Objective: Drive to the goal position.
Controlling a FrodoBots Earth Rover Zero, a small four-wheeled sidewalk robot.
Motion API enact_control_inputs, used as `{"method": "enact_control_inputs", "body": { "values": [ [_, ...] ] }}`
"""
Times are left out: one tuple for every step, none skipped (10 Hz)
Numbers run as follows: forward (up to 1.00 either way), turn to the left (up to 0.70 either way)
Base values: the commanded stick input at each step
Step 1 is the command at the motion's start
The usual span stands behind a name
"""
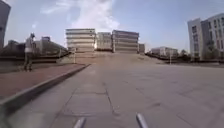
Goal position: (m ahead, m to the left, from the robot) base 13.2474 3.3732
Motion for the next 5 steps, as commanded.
{"method": "enact_control_inputs", "body": {
  "values": [
    [0.70, 0.14],
    [0.70, 0.14],
    [0.70, 0.14],
    [0.70, 0.14],
    [0.70, 0.14]
  ]
}}
